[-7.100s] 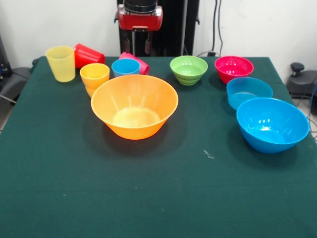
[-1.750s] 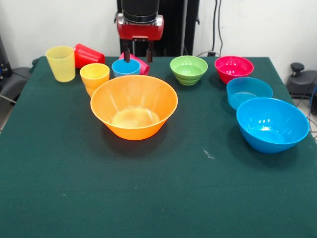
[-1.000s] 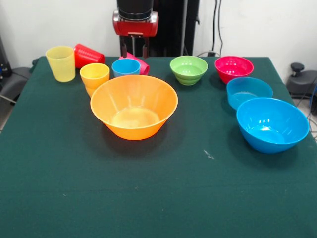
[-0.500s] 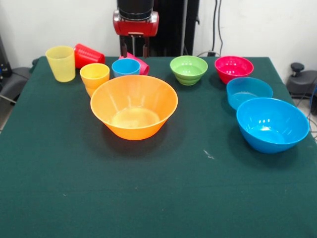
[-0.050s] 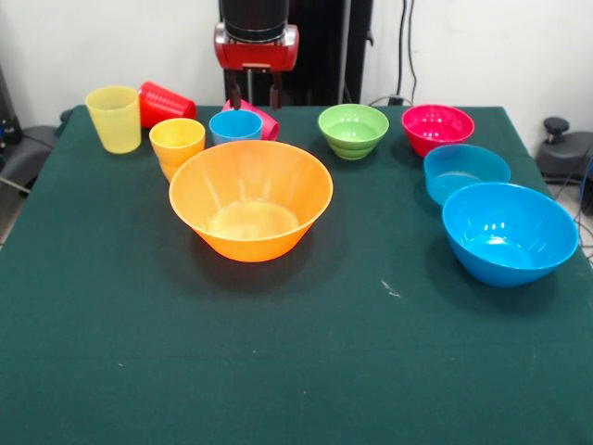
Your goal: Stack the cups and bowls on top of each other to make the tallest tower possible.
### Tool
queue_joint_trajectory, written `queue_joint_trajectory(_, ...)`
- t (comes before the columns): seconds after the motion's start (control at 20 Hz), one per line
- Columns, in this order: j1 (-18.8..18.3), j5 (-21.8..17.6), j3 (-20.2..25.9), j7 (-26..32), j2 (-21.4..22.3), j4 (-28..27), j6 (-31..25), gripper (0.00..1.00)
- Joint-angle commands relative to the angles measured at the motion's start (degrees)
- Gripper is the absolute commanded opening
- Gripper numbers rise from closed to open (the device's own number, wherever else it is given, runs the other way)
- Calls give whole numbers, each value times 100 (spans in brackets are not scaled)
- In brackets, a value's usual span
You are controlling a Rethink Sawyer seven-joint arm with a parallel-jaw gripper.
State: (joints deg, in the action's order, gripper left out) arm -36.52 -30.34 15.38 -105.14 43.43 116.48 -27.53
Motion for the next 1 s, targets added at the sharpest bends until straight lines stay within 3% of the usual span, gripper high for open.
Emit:
queue_joint_trajectory(0.05,79,-429,54,7,-533,173,166,100)
queue_joint_trajectory(1.0,-44,-388,180,119,-429,304,138,100)
